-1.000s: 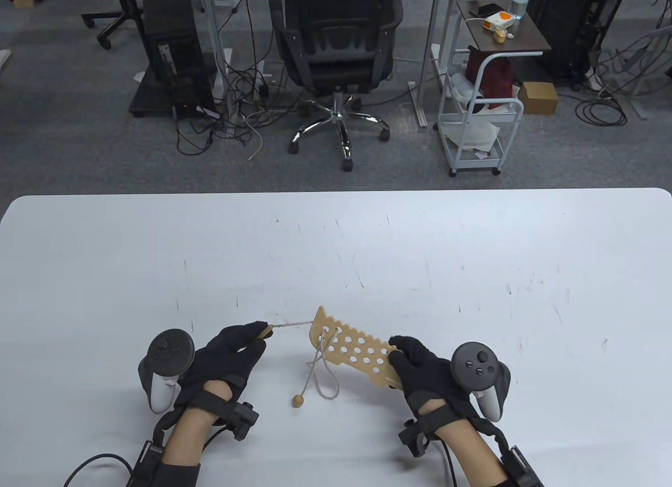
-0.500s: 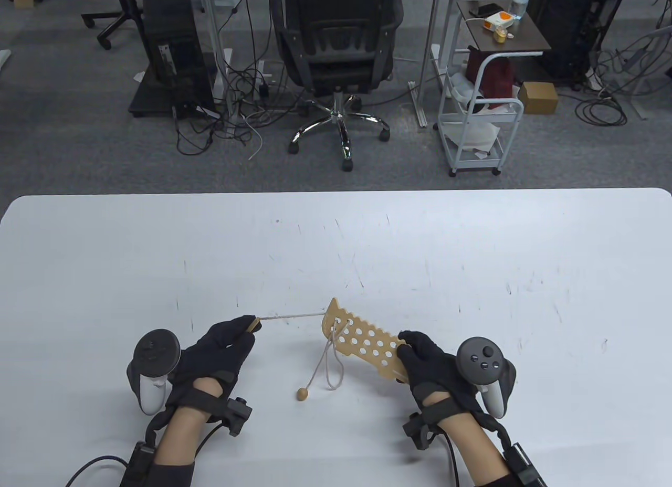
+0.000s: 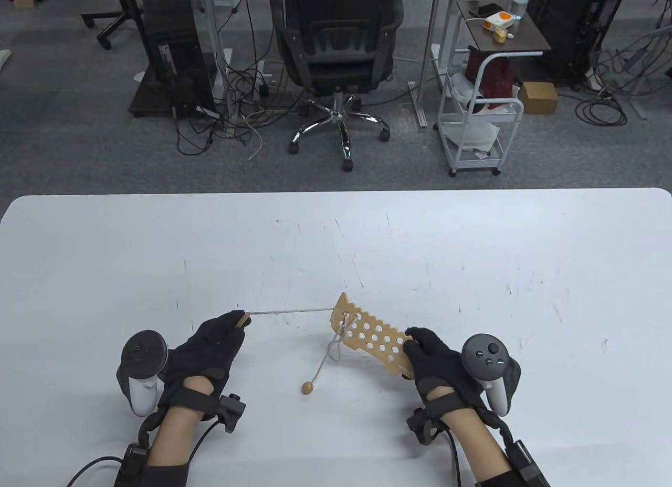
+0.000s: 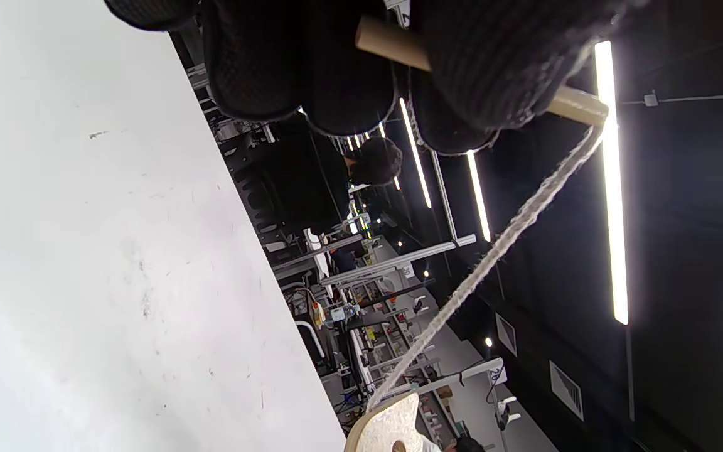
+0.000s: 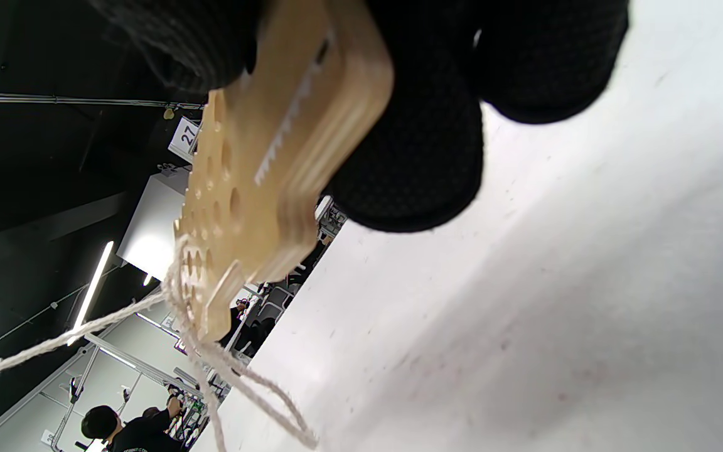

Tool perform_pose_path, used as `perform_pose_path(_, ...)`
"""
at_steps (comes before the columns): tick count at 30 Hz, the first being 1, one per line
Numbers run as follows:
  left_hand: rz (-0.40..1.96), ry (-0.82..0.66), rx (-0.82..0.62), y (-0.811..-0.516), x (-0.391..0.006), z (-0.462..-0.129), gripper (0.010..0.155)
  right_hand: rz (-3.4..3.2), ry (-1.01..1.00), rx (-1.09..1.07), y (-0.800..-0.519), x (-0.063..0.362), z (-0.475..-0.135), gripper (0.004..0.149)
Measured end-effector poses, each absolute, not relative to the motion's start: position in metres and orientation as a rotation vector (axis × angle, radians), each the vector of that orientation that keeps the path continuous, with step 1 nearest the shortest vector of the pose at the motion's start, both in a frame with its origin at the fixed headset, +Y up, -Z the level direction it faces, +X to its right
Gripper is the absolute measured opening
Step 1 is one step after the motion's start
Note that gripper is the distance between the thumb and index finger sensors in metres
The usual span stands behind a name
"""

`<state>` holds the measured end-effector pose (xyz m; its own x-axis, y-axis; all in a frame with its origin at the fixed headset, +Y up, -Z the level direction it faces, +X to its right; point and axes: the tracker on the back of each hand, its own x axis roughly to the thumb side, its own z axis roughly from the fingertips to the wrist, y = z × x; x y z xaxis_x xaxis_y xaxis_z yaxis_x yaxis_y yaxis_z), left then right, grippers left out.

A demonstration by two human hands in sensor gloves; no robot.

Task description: Thread rope through all holes on crocodile lacing toy

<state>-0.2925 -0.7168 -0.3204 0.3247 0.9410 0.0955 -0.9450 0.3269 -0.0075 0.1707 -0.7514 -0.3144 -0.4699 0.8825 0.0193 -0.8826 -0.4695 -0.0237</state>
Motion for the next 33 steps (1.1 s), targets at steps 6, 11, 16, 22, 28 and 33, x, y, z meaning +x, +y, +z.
perform_pose_path(6, 1.262, -0.091, 0.063, -0.715, -0.296, -0.32, 0.046, 2.056, -0.046, -0.018, -0.752, 0.175, -0.316, 0.046)
perform_pose_path(11, 1.298, -0.084, 0.083, -0.713, -0.3, -0.318, 0.046, 2.05, -0.047, -0.046, -0.753, 0.18, -0.318, 0.046)
perform_pose_path(16, 1.338, -0.078, 0.106, -0.711, -0.305, -0.317, 0.046, 2.046, -0.046, -0.078, -0.756, 0.185, -0.321, 0.046)
perform_pose_path(22, 1.37, -0.081, 0.128, -0.707, -0.309, -0.315, 0.046, 2.04, -0.049, -0.118, -0.758, 0.191, -0.324, 0.046)
perform_pose_path(28, 1.407, -0.078, 0.151, -0.703, -0.314, -0.313, 0.046, 2.036, -0.048, -0.15, -0.76, 0.195, -0.325, 0.046)
perform_pose_path(33, 1.449, -0.059, 0.167, -0.703, -0.318, -0.312, 0.046, 2.033, -0.047, -0.181, -0.761, 0.199, -0.326, 0.046)
